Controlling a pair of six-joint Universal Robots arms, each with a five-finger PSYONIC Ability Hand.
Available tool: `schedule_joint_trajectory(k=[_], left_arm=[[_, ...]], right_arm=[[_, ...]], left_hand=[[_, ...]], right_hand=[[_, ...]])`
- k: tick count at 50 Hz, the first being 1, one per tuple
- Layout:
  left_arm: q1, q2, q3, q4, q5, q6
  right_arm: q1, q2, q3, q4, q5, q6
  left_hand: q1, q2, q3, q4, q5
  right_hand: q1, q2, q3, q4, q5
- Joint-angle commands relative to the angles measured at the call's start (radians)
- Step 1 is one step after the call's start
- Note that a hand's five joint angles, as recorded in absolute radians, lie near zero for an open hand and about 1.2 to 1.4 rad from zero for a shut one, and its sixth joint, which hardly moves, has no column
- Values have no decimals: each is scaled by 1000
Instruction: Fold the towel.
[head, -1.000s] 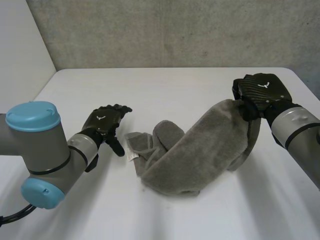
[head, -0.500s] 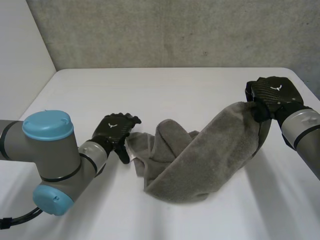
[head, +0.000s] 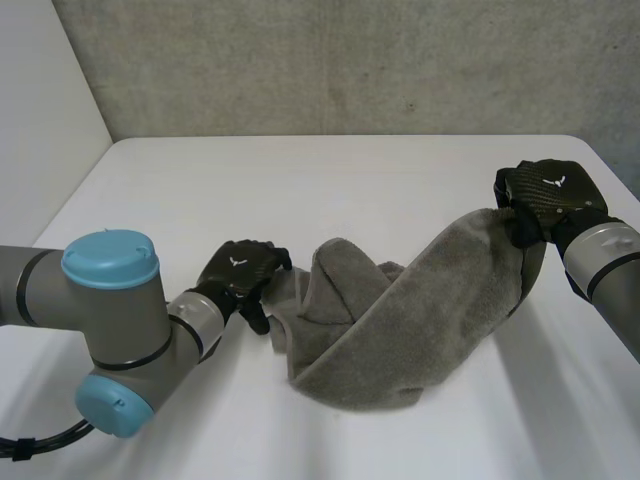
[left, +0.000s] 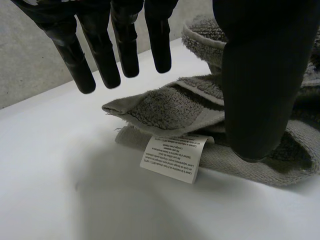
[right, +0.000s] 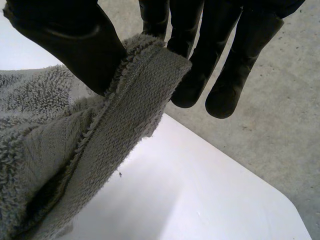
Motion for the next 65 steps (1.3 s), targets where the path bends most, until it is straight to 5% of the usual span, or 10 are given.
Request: schedule_joint_trajectory(k=[1, 9, 28, 37, 44, 56, 65], left_arm=[[-6, -16, 3, 12, 0, 0], [-15, -24, 1, 55, 0, 0], [-39, -67, 18, 69, 0, 3], [-53, -70, 18, 98, -3, 5], [-58, -42, 15, 97, -14, 8], [3, 362, -17, 83, -126, 67], [34, 684, 55, -30, -146, 97]], right_arm=[[-3, 1, 0, -7, 3, 0], [-17, 7, -2, -10, 3, -1], [-17, 21, 1, -10, 3, -3], [-17, 21, 3, -10, 5, -3], [-18, 7, -11, -7, 11, -1], [-69, -269, -55, 39, 11, -1], [-121, -425, -248, 274, 9, -6]], left_hand=[[165, 165, 164, 164, 165], [385, 385, 384, 384, 385], [394, 394, 393, 393, 394], [944, 944, 944, 944, 944], [945, 945, 945, 945, 946], [945, 945, 945, 945, 946], [945, 945, 945, 945, 946]], right_hand=[[77, 83, 78, 58, 69], [77, 83, 78, 58, 69], [77, 83, 78, 58, 69], [77, 83, 78, 58, 69], [77, 83, 78, 58, 69], [77, 83, 78, 58, 69], [77, 83, 78, 58, 69]])
